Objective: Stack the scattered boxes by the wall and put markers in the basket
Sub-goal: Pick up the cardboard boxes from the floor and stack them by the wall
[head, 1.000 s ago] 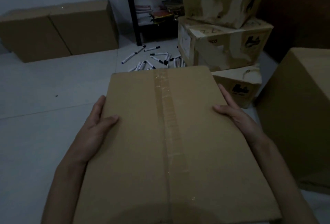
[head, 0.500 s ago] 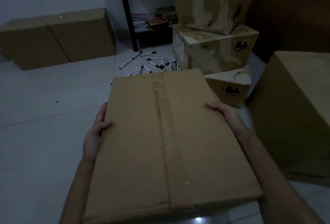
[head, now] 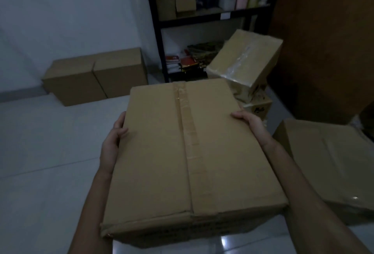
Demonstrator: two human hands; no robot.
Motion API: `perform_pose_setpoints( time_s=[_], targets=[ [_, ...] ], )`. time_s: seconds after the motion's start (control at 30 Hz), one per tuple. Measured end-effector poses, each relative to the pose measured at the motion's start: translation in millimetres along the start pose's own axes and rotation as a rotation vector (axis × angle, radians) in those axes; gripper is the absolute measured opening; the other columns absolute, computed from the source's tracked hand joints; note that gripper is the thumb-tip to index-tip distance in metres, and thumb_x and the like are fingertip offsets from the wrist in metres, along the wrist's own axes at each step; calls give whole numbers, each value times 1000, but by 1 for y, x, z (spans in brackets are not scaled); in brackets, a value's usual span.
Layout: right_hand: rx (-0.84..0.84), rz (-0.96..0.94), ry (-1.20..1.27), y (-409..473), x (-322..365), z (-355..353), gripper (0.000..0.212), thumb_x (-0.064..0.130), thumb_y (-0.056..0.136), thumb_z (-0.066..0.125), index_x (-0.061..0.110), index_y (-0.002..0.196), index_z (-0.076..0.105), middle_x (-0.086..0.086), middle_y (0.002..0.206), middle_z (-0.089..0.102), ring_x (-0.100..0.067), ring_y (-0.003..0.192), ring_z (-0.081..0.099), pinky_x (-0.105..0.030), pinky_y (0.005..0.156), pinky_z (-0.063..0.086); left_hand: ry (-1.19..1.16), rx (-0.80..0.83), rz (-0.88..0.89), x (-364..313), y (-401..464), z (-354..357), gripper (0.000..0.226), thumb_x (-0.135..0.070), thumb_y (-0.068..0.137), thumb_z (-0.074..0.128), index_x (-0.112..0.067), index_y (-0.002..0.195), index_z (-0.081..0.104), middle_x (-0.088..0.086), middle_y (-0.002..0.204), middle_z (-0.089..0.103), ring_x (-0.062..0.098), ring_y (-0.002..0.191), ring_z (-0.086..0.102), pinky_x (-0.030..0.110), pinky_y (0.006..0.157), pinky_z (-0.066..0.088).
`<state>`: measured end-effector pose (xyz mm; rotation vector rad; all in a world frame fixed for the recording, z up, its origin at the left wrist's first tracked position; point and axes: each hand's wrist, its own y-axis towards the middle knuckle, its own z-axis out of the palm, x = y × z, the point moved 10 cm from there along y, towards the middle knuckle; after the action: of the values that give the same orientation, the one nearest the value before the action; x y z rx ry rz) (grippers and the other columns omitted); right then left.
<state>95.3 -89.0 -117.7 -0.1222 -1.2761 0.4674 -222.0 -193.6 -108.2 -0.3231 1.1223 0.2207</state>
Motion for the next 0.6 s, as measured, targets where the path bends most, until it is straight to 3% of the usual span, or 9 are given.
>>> perform_pose_setpoints(
  time_s=[0.07,0.13,0.3,0.43,0.6],
  targets=[
    [1,13,-11,-25,51,22,47,11,95,45,6,142,46,1,66,73,-12,54,69,-17,46,50,1,26,5,-62,-16,23,54,-15,95,29,-23,146,43,0,139,58,19,121,58,33,90,49],
    [13,35,8,-55,104,46,50,15,93,48,7,142,47,-1,69,73,-14,56,70,-19,47,51,3,64,25,-127,-34,50,53,-13,94,28,-20,145,45,3,138,58,20,118,59,32,89,51],
    [63,-7,47,-112,222,97,52,17,92,51,16,143,48,-5,85,75,-19,67,73,-24,53,55,-2,23,50,-257,-63,89,53,-10,97,29,-21,148,39,5,147,49,21,118,55,31,88,45],
    [134,-93,54,-139,290,134,41,15,92,48,31,129,58,-9,107,72,-23,81,73,-30,61,58,23,49,95,-333,-81,112,53,-11,97,28,-20,147,40,8,146,50,25,116,55,31,82,49],
    [222,-128,6,-144,339,184,54,14,93,45,27,146,42,-15,133,59,-31,104,64,-38,80,55,2,33,155,-393,-91,113,50,-10,97,29,-20,144,45,2,126,64,17,100,64,21,72,55]
  ],
)
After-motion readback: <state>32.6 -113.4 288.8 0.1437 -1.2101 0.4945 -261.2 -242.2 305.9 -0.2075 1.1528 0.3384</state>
